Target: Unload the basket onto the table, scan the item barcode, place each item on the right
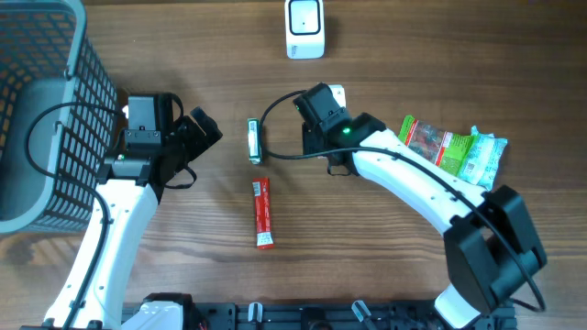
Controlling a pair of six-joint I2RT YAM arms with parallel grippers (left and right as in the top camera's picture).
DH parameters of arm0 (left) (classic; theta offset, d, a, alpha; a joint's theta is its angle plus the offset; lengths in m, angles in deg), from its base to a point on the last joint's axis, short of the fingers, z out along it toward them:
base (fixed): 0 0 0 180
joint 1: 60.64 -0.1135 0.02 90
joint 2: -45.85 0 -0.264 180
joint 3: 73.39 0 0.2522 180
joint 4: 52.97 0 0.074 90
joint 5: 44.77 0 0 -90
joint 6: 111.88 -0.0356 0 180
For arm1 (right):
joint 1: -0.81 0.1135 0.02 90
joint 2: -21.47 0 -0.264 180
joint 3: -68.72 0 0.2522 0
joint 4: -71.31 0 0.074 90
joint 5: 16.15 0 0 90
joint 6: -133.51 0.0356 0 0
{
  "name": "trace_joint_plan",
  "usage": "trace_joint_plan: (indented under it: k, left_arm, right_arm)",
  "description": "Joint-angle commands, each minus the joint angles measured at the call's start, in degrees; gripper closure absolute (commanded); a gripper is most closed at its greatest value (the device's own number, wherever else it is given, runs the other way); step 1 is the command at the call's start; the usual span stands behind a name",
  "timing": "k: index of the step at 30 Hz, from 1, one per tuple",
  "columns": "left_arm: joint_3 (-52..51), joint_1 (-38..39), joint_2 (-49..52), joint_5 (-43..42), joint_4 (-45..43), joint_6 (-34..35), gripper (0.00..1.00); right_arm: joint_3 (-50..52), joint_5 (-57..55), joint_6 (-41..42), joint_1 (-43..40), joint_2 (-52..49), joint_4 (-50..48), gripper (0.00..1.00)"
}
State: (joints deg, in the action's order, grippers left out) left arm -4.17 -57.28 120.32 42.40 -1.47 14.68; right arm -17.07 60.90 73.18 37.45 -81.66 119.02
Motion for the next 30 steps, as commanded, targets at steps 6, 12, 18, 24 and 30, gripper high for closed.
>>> trace_joint_plan:
  k: [6, 12, 18, 24, 30]
  left_arm:
    - [0.11, -0.26, 0.35, 0.57, -0.13, -0.28, 0.00]
    - [0.11, -0.26, 0.35, 0.57, -0.13, -0.28, 0.00]
    - [0.11, -0.26, 0.35, 0.57, -0.13, -0.28, 0.00]
    - [0.11, -0.26, 0.33, 0.57, -0.13, -0.28, 0.00]
    - [0.11, -0.26, 0.35, 0.57, -0.13, -0.28, 0.00]
  right_arm:
    - [0.39, -9.53, -2.86, 0.02, -5.92, 2.08, 0.82]
    - [0.39, -7.02, -2.86, 0.02, -8.11, 1.88, 0.75]
    - [0.37, -4.50, -2.91, 0.02, -8.09, 1.46, 0.66]
    - [-1.95, 5.70, -7.67, -1.49, -5.03, 3.02, 0.59]
    - [-2.16, 11.96, -8.85, -6.75, 0.50, 4.09, 0.44]
